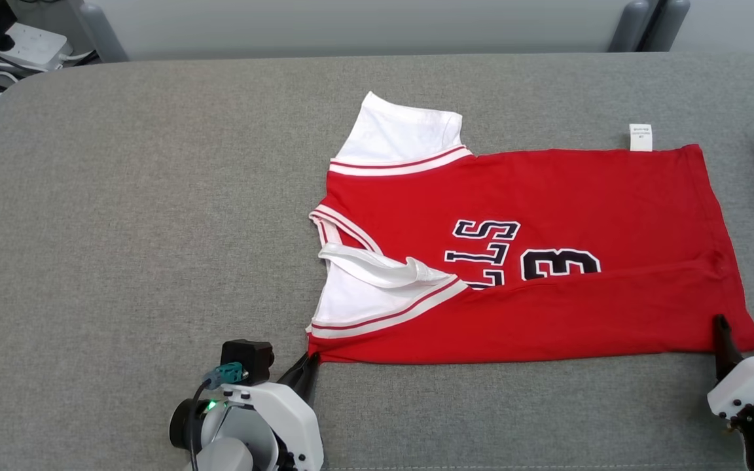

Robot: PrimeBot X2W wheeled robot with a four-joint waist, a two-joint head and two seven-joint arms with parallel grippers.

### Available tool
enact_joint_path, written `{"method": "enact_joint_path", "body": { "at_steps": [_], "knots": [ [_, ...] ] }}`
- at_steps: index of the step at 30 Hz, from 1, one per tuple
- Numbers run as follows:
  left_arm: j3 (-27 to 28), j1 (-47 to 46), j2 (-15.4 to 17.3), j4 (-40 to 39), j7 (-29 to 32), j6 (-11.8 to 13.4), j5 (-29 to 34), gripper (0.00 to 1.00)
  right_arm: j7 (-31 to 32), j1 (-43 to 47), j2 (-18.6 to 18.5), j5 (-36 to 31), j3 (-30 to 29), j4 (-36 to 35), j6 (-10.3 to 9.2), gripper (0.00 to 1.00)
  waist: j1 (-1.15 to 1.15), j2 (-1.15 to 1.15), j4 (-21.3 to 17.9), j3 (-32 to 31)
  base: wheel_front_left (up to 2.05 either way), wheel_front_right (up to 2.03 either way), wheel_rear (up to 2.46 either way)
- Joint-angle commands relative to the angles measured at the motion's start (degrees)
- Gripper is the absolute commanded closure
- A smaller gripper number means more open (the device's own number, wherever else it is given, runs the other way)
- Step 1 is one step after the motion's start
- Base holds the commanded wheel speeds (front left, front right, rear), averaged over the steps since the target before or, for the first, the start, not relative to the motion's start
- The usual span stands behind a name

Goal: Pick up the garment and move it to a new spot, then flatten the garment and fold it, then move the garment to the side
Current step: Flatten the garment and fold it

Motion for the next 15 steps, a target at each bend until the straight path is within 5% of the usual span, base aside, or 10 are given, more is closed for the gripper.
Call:
{"method": "enact_joint_path", "body": {
  "at_steps": [1,2,3,5,15],
  "knots": [
    [1.78,-2.18,1.82,-0.64,0.12,1.15,0.72,1.0,-0.39,-0.97,-1.07,0.63,1.73,-0.28,0.08,0.21,0.0,0.0,0.16,0.28,0.0,0.0,0.0],
    [1.73,-2.22,1.94,-0.92,0.23,1.21,0.73,1.0,-0.3,-1.37,-1.08,1.21,2.31,0.35,0.08,0.48,0.0,0.0,0.23,0.43,0.0,0.0,0.0],
    [1.66,-2.28,2.06,-1.2,0.33,1.28,0.79,1.0,-0.38,-1.76,-1.13,1.73,2.85,0.88,0.08,0.57,0.0,0.0,0.29,0.53,0.0,0.0,0.0],
    [1.56,-2.35,2.23,-1.75,0.54,1.42,0.81,1.0,-0.39,-2.36,-1.17,2.76,4.02,1.8,0.08,1.0,0.0,0.0,0.4,0.63,0.0,0.0,0.0],
    [0.98,-0.95,2.77,-4.78,1.09,2.24,0.63,1.0,-1.81,-0.97,-3.15,5.98,9.12,3.84,0.08,1.0,0.0,0.0,0.69,-0.93,0.0,0.0,0.0]
  ]
}}
